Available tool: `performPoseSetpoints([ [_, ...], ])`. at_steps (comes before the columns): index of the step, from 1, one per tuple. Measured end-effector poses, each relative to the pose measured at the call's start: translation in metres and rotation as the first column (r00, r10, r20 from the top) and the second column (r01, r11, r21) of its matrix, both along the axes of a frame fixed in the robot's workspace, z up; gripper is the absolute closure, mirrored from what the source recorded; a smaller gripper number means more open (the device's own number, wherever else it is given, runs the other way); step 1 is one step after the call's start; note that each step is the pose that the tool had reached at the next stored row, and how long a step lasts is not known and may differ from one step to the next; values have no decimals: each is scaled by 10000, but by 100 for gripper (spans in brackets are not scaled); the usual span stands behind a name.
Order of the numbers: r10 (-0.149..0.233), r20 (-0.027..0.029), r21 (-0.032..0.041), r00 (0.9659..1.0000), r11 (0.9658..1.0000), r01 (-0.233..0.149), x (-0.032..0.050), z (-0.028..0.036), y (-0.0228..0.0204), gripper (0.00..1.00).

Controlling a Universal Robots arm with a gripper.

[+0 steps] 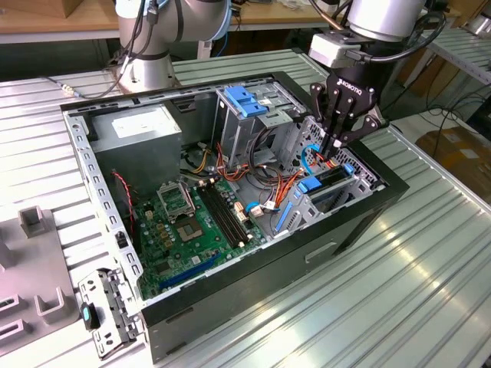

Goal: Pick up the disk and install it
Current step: 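Insert the second disk wire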

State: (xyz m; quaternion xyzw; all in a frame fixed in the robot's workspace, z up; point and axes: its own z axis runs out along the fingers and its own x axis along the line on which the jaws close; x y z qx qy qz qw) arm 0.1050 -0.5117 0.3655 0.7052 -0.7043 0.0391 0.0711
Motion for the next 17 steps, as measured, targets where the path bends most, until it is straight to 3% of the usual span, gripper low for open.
performPoseSetpoints([
  [6,0,0,16,10000,10000,0,0,0,0,84],
  [7,0,-1,44,10000,10000,0,0,0,-2,84],
  [9,0,0,346,10000,9994,0,-1,-2,-15,84],
  [10,0,0,565,10000,9984,0,-2,-2,-30,84],
  [12,2,2,881,10000,9961,-2,-5,-3,-64,84],
  [13,3,4,970,10000,9953,-3,-7,-5,-85,84],
  [14,3,5,999,10000,9950,-4,-16,-8,-115,84],
  [17,32,33,999,10000,9950,-36,-39,-10,-129,84],
])
